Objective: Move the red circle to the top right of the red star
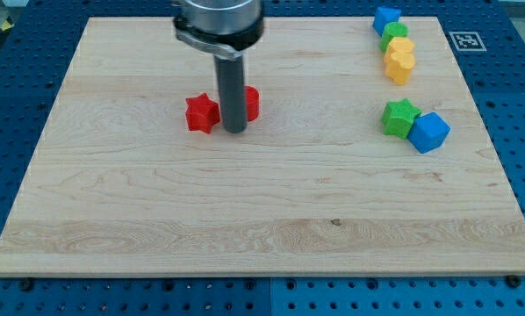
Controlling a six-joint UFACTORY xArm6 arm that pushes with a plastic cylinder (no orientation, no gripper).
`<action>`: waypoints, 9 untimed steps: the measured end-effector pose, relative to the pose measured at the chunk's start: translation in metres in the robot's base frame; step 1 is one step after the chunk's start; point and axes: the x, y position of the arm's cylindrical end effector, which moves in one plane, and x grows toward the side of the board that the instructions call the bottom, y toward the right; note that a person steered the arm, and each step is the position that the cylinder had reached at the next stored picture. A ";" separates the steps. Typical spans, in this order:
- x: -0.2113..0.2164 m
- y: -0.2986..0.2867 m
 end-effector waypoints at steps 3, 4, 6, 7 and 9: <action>-0.021 0.001; -0.016 0.011; -0.040 0.046; -0.061 0.048; -0.074 0.048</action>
